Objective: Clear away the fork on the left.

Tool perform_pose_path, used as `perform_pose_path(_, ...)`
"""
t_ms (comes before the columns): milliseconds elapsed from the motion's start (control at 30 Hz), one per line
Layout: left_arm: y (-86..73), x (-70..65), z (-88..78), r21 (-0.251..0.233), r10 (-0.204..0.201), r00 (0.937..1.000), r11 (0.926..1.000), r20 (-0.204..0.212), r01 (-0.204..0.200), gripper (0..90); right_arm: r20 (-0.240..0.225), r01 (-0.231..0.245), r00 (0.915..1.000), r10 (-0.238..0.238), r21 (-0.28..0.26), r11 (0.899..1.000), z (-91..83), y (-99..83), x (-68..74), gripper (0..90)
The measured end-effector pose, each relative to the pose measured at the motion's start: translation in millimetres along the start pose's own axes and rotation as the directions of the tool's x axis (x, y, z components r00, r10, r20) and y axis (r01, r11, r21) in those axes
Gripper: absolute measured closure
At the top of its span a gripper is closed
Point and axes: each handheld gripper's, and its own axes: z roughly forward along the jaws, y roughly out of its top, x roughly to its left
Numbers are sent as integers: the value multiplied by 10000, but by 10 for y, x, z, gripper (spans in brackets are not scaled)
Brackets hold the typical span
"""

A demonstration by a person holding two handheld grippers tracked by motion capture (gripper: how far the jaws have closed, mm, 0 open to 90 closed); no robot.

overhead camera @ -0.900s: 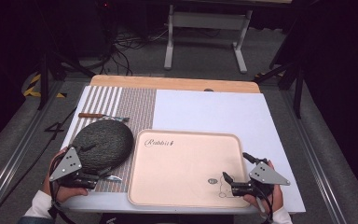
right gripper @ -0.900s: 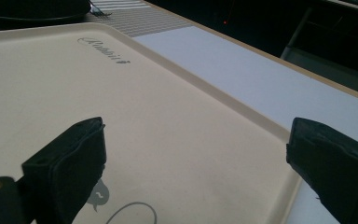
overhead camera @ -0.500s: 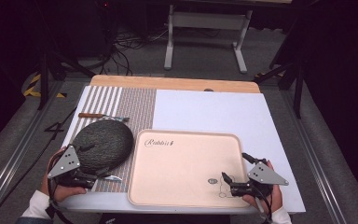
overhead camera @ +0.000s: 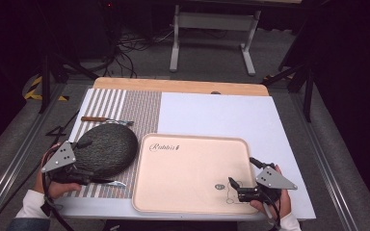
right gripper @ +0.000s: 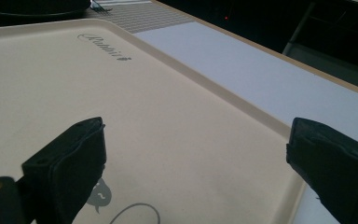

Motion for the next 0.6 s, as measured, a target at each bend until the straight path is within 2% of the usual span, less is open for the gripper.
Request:
perform_pose_path(67, 14, 48, 4, 117, 23, 10000, 9999, -25, -23, 118, -5, 2, 10000, -2, 16, 10000, 5, -1, 3, 57)
perform_pose_path(233, 103, 354, 40, 287, -123, 9999, 9995, -59, 125, 120, -34, -67, 10000, 67, 67, 10000, 17, -12, -2, 57)
perform_pose_path(333, 161, 523, 96, 663, -103, 9999, 9977, -95, 109, 122, -37, -74, 10000, 74, 76, 9999, 20, -16, -3, 57)
perform_pose_path(500, 253, 848, 159, 993, -432, 9989, 9941, -162, 446, 123, -128, -224, 9997, 225, 107, 9997, 31, -23, -8, 55)
perform_pose_path(533, 270, 904, 174, 1136, -430, 9989, 9925, -211, 451, 122, -135, -223, 9997, 224, 112, 9997, 32, -23, -6, 55)
perform_pose_path(567, 270, 904, 174, 1136, -430, 9989, 9925, -211, 451, 122, -144, -207, 9997, 208, 102, 9997, 34, -23, -6, 55)
perform_pose_path(600, 293, 1024, 208, 1298, -482, 9985, 9902, -266, 513, 122, -163, -205, 9997, 207, 105, 9997, 34, -24, -7, 54)
